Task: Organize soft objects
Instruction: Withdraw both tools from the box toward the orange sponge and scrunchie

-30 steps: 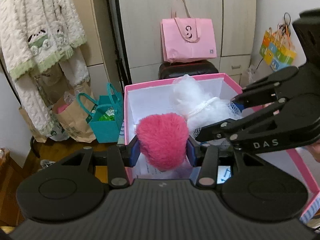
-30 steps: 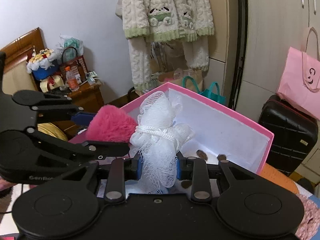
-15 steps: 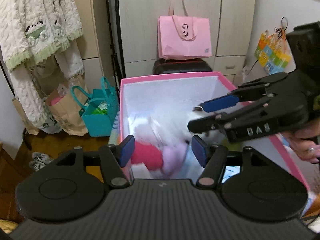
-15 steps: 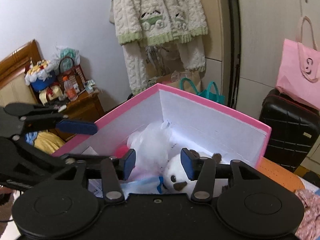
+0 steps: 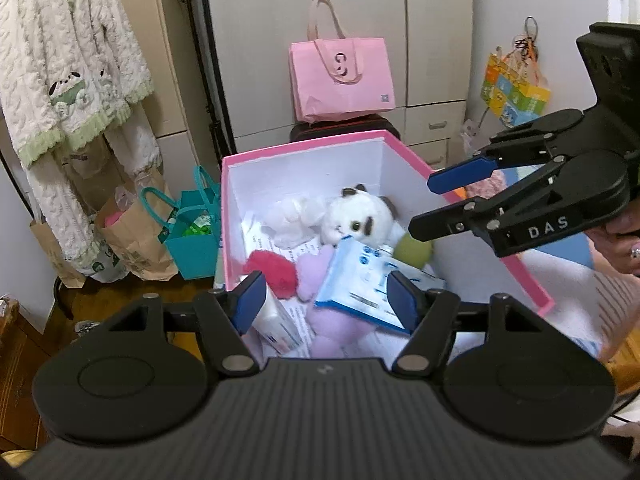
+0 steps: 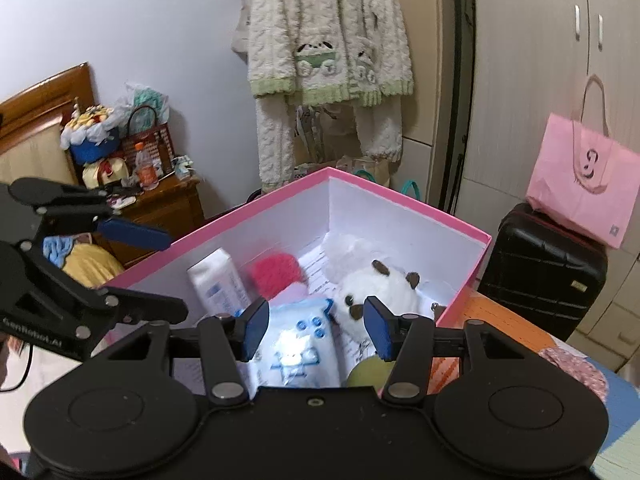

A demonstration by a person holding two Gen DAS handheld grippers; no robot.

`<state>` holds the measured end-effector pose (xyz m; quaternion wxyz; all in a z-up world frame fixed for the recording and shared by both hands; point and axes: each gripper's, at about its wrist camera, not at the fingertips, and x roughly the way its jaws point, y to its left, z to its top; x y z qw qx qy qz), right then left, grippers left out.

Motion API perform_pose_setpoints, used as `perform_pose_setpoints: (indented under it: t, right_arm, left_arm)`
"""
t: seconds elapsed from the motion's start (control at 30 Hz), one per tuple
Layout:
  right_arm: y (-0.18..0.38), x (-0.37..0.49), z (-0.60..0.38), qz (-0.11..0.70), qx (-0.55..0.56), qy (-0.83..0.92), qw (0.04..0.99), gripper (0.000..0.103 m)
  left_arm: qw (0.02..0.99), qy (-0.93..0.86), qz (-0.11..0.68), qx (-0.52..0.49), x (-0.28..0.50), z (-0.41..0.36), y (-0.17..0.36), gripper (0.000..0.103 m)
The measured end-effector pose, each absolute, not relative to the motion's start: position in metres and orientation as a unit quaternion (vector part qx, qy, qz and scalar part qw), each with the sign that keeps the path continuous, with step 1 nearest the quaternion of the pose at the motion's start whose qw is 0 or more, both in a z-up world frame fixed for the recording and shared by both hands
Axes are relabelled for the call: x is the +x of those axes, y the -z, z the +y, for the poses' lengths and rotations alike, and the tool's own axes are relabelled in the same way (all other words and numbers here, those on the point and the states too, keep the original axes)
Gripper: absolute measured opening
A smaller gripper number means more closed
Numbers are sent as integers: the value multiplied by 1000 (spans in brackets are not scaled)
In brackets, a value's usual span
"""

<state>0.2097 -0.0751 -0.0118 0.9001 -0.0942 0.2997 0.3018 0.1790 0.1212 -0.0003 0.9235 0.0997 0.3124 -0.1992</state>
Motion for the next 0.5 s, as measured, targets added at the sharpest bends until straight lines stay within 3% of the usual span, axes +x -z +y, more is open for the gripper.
perform_pose_setpoints:
  t: [0.17, 0.23, 0.5]
  right_arm:
    - [-4, 177, -78, 286, -117, -305, 901, 62]
    - [-10, 164, -82, 281, -121, -306, 902, 70]
    - [-23, 117, -104, 275, -126, -303, 904, 79]
  left_arm:
    - [918, 220, 316, 95, 158, 119, -11, 68]
    - [916, 226, 318, 93, 149, 118, -15, 70]
    - [903, 257, 332, 92, 115, 111, -24, 73]
